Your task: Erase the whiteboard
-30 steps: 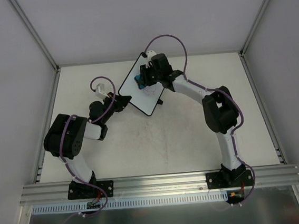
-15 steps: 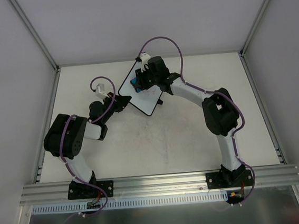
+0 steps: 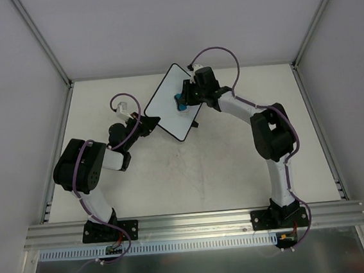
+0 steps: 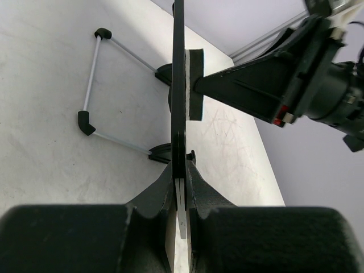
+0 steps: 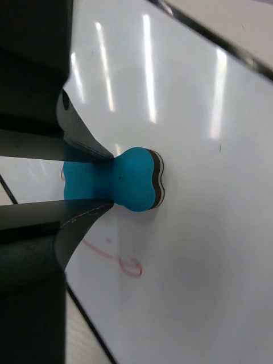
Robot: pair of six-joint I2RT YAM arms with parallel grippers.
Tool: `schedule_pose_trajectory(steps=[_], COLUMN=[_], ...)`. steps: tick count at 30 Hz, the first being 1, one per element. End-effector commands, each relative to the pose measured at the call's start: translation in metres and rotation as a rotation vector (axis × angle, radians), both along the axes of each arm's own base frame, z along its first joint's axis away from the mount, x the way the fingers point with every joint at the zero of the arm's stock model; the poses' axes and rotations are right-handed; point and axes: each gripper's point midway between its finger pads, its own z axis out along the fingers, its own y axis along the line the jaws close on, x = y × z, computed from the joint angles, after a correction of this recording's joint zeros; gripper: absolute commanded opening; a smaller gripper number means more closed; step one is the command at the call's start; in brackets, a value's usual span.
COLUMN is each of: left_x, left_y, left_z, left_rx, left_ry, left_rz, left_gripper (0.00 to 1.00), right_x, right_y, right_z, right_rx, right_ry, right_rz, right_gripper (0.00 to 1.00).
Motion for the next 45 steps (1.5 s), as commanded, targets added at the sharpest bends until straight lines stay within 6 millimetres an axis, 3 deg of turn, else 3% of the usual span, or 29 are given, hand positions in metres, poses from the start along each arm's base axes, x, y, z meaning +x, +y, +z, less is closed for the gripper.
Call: schedule_pose_trajectory(steps=[1, 10, 25, 28, 34, 41, 45], left_x=[-0.014, -0.015, -0.016, -0.015, -0.014, -0.014, -0.014], left_y=[-0.019, -0.019, -0.018, -0.018, -0.018, -0.018, -0.019], left_z=[0.078, 0.078, 0.076, 0.075, 0.075, 0.076, 0.075], left_rx=[-0.067, -0.069, -0.064, -0.065, -0.063, -0.066, -0.067], left_ry=[-0.367, -0.366, -0.364, -0.362, -0.363, -0.364, -0.360], left_rz=[-0.092, -0.091, -0.087, -0.088, -0.088, -0.091, -0.094], left_gripper=[0.00, 0.00, 0.00, 0.00, 0.00, 0.00, 0.00], right_x=[0.010, 0.019, 0.022, 0.025, 0.013, -0.026, -0.044], right_y=[-0.033, -0.065, -0.076, -0.070, -0.047, 0.002, 0.024], right_z=[-0.030, -0.055, -0.065, -0.058, -0.038, -0.006, 0.001], right_rx=[-0.005, 0.033, 0.073, 0.099, 0.076, -0.023, -0.039], right_ry=[0.118, 0.222, 0.276, 0.244, 0.169, -0.005, -0.048], right_rz=[-0.159, -0.282, -0.301, -0.274, -0.175, 0.029, 0.121], right_gripper=[0.01, 0.00, 0.00, 0.00, 0.00, 0.00, 0.00])
